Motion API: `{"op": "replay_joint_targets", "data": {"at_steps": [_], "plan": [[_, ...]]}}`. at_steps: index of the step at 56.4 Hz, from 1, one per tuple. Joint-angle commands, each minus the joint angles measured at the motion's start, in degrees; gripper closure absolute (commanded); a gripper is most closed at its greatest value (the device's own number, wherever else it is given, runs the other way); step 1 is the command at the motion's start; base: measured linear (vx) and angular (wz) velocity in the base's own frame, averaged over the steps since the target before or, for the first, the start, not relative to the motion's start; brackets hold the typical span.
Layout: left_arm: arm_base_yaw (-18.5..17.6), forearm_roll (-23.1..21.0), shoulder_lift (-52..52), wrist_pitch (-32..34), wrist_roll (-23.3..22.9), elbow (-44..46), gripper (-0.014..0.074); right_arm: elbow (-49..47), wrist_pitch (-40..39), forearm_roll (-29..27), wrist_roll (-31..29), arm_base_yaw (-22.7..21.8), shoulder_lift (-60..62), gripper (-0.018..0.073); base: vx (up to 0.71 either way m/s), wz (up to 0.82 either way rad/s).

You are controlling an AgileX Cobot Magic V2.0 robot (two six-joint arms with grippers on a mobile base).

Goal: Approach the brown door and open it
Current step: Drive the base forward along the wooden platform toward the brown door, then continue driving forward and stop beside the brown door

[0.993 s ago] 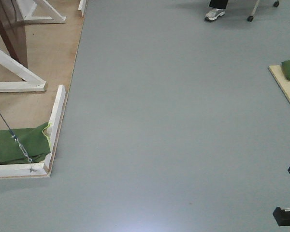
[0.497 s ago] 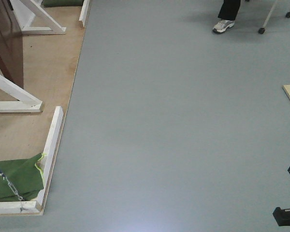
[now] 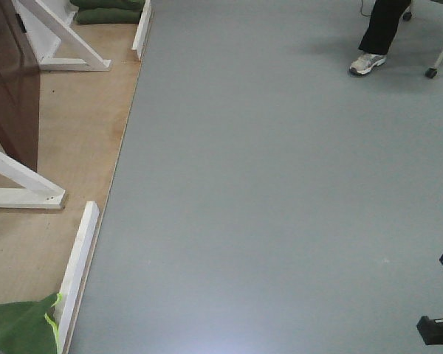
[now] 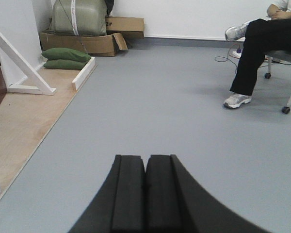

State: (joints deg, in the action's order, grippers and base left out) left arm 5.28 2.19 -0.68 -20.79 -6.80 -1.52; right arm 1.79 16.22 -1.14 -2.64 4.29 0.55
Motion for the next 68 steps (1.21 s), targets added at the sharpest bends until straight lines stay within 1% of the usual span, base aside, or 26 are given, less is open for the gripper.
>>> {"op": "replay_joint_targets", "data": {"at_steps": [1,33,68], "plan": [[0.0,-0.3,-1.0,4.0,0.0,1.0,0.0600,0.3,-4.7,0.4,-0.3,0.0,1.0,0.0559,0.47,0.06],[0.0,-0.3,-0.9,4.0,0.0,1.0,0.0600,0.2,-4.7,0.4,-0.3,0.1,0.9,0.0559,0.44,-0.01],[0.0,-0.3,-0.9,4.0,0.0,1.0,0.0600,0.2,-4.7,0.4,-0.3,0.1,0.9,0.0559,0.37,-0.03]]}}
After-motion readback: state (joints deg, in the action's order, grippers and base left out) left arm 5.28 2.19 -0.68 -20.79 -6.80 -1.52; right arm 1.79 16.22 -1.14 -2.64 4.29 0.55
